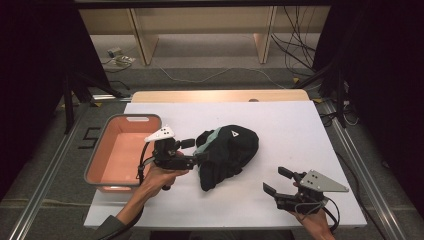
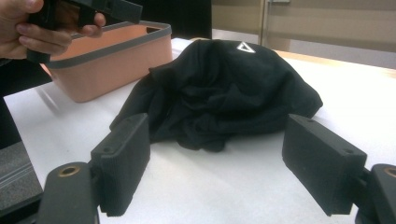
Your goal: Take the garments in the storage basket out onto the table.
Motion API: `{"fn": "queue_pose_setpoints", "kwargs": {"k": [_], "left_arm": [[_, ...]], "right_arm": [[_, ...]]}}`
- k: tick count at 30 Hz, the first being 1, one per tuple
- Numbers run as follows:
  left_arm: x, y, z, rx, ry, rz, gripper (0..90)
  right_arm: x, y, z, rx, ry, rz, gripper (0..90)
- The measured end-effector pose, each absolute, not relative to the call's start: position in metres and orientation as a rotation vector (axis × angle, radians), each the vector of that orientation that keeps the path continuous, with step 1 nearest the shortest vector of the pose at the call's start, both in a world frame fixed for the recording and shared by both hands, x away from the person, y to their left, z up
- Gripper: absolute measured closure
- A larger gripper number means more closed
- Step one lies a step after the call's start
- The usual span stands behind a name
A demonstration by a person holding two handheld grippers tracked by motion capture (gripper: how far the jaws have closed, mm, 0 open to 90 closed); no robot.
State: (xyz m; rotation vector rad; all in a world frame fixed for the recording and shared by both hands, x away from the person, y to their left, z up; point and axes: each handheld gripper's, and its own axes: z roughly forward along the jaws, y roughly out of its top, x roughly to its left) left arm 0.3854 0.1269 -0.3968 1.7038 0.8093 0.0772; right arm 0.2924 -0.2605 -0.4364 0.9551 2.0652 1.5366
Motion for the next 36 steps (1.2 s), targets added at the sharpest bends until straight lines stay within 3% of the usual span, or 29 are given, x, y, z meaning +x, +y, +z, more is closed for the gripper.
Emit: {"fn": "queue_pose_setpoints", "kwargs": {"k": [27,36], "left_arm": [[0.356,0.152,-0.41,1.762,0.762,0.226,14.4],[0.349,0.157,-0.415,1.77,0.759,0.22,12.1]], "right_arm": [[0.291,-0.26,-0.436,0.949,2.067,1.549,23.2],[0.291,-0.259,-0.437,0.942,2.072,1.544,22.3]]}}
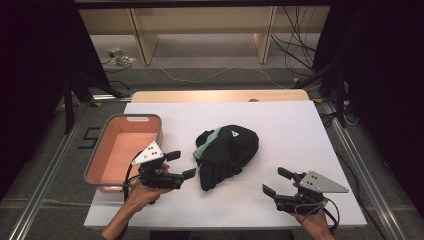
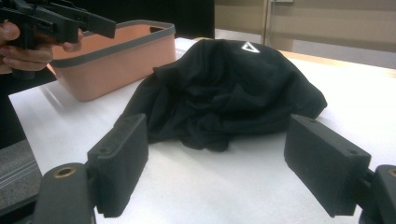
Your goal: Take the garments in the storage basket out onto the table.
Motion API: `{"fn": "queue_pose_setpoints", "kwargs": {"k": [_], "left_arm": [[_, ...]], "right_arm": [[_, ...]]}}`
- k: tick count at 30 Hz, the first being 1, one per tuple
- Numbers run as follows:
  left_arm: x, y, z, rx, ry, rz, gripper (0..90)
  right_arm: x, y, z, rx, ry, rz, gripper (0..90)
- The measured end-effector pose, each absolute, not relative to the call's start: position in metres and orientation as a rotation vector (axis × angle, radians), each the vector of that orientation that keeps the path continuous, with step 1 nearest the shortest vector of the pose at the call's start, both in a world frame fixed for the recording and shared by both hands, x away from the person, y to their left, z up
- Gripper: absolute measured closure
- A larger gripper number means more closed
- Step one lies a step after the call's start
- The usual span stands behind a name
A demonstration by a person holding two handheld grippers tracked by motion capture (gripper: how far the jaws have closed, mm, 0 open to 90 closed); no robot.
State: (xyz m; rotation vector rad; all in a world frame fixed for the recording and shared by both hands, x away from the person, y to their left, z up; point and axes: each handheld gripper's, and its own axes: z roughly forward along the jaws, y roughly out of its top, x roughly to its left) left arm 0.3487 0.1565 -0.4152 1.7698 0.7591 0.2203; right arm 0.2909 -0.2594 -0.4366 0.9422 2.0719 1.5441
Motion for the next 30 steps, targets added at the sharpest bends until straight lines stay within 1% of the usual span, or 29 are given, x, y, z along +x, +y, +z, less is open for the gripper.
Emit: {"fn": "queue_pose_setpoints", "kwargs": {"k": [3,23,30], "left_arm": [[0.347,0.158,-0.416,1.759,0.753,0.2,10.2],[0.331,0.172,-0.427,1.784,0.772,0.25,8.7],[0.324,0.181,-0.428,1.771,0.793,0.253,4.8]], "right_arm": [[0.291,-0.26,-0.437,0.944,2.076,1.54,21.8],[0.292,-0.26,-0.439,0.945,2.083,1.531,20.3],[0.291,-0.26,-0.439,0.946,2.082,1.53,19.5]]}}
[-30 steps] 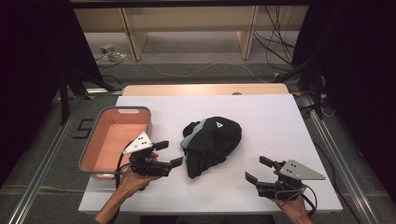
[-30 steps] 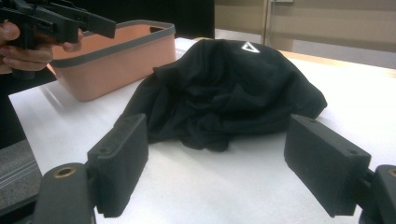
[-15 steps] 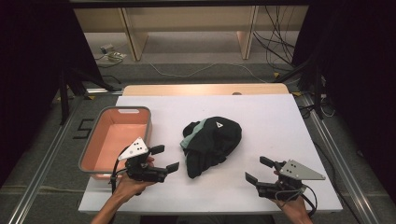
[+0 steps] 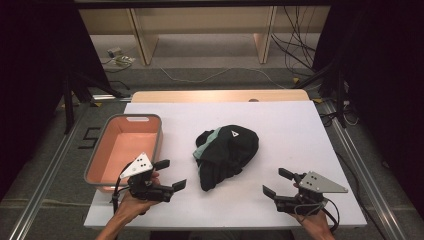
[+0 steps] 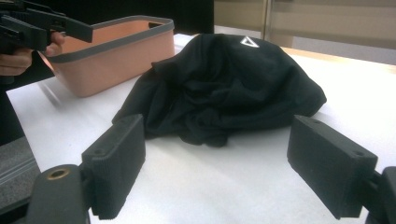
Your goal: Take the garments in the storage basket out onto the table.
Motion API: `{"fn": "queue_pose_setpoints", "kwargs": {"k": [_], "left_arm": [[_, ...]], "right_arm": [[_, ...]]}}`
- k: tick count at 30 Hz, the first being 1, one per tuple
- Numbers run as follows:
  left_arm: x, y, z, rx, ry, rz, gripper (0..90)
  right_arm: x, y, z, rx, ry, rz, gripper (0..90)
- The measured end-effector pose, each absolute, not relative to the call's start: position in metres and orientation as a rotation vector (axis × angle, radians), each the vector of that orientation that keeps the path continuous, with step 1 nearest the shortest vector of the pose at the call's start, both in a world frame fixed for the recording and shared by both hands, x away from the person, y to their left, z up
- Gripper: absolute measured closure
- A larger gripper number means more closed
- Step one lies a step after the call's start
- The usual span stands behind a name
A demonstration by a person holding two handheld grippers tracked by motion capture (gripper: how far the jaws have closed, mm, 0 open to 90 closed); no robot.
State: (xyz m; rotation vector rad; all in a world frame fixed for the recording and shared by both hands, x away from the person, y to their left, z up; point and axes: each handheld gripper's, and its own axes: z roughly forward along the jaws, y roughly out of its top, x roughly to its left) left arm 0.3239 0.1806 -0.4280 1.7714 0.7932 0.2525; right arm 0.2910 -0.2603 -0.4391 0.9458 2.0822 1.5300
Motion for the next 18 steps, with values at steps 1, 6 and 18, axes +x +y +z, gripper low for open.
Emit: {"fn": "queue_pose_setpoints", "kwargs": {"k": [1,6,18], "left_arm": [[0.3231,0.1817,-0.4287,1.769,0.801,0.256,4.0],[0.3222,0.1816,-0.4285,1.76,0.8,0.276,0.0],[0.3227,0.1789,-0.4283,1.757,0.785,0.293,0.0]], "right_arm": [[0.2908,-0.2601,-0.439,0.947,2.082,1.526,19.4],[0.2914,-0.2594,-0.4396,0.948,2.08,1.526,17.4],[0.2923,-0.2605,-0.4397,0.953,2.071,1.526,16.5]]}}
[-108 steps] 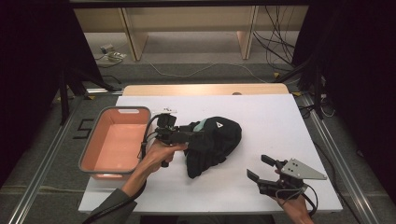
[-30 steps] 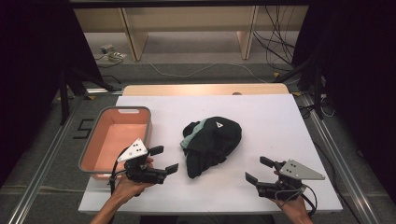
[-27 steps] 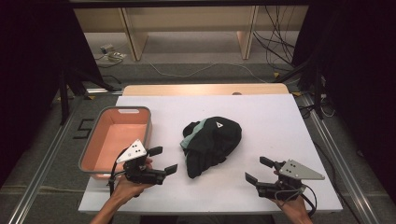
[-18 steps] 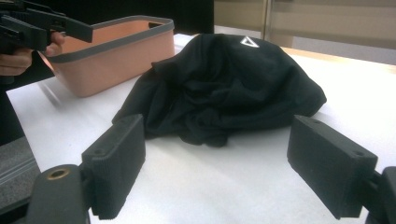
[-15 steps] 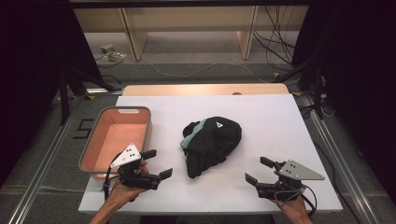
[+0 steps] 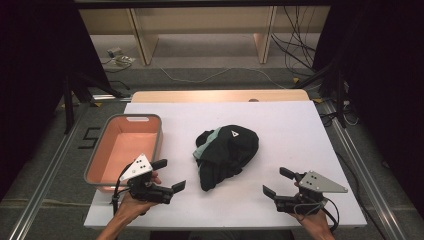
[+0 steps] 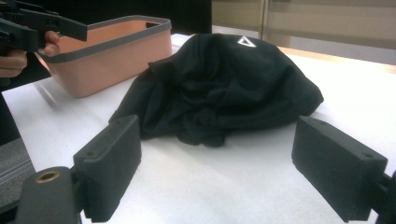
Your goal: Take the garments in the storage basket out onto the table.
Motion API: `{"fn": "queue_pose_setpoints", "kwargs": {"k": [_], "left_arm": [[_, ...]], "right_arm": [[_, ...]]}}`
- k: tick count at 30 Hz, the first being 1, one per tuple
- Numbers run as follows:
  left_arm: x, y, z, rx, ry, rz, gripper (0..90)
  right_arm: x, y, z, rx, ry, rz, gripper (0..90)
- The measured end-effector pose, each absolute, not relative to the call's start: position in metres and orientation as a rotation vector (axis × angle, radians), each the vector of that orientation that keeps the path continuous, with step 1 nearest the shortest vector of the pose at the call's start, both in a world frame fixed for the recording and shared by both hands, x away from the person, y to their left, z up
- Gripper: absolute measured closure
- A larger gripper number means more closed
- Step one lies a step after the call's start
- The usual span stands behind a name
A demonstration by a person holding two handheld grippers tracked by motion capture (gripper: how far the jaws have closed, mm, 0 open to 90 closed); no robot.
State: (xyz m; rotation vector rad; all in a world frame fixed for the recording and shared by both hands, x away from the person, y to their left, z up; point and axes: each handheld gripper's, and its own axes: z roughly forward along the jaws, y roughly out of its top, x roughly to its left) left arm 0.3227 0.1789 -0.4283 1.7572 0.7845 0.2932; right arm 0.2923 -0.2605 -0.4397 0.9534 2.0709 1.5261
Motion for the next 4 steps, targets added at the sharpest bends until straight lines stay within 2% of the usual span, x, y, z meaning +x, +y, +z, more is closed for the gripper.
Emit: {"fn": "queue_pose_setpoints", "kwargs": {"k": [4], "left_arm": [[0.3234,0.1793,-0.4281,1.753,0.789,0.298,0.0]], "right_arm": [[0.2925,-0.261,-0.4396,0.957,2.071,1.522,16.5]]}}
